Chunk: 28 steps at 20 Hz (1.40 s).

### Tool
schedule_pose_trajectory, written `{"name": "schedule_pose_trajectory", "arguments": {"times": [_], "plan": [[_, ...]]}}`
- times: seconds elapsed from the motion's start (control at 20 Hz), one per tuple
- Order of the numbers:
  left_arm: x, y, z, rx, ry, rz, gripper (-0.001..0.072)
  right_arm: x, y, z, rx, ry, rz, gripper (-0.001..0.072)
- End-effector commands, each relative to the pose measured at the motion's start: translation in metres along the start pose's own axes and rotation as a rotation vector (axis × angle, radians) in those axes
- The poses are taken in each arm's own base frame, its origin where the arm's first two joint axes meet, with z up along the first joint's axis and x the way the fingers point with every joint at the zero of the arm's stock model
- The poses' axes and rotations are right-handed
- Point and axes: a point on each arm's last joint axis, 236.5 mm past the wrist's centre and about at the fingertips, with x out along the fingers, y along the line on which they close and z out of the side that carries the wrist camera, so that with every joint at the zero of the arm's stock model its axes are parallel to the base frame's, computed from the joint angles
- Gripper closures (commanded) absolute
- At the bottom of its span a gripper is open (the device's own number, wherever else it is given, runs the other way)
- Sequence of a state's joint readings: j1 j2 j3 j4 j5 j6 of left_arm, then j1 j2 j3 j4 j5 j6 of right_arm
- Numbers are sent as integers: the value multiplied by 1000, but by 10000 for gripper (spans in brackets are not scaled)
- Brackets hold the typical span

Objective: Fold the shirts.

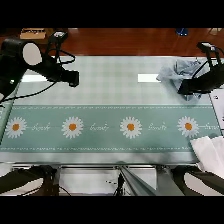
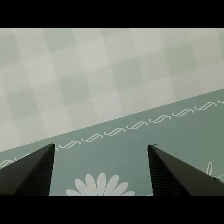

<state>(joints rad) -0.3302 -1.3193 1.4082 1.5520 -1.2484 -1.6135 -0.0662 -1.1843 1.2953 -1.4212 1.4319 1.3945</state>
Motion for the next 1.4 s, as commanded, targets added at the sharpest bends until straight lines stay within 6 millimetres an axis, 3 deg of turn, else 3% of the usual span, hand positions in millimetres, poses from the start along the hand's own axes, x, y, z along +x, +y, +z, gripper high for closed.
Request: {"name": "schedule_pose_trajectory", "arguments": {"times": [0.0, 0.15, 0.35, 0.45, 0.65, 0.75, 0.85, 1.1, 1.25, 1.35], "plan": [[0, 0, 0, 1, 0, 0, -13, 0, 0, 0, 0, 0, 0, 180], [0, 0, 0, 1, 0, 0, -13, 0, 0, 1, 1, -4, 2, 180], [1, 0, 0, 1, 1, 0, -13, -3, 0, 39, 4, -166, 1, 180], [5, 0, 9, 1, -31, -1, -13, -8, -13, 61, -52, -258, -63, 181], [14, -5, -1, -4, 22, -17, -13, -45, -92, 128, 64, -572, -391, 182], [16, -5, -2, -5, 32, -17, -13, -50, -128, 144, 159, -663, -484, 182], [19, -8, -4, -10, 43, -31, -13, -24, -153, 140, 253, -632, -476, 182], [21, -7, -7, -8, 57, -29, -13, 70, -200, 100, 511, -431, -366, 182], [21, -9, -11, -8, 73, -35, -13, 113, -202, 87, 622, -359, -277, 182], [20, -10, -11, -9, 72, -37, -13, 136, -194, 83, 596, -311, -246, 182]]}}
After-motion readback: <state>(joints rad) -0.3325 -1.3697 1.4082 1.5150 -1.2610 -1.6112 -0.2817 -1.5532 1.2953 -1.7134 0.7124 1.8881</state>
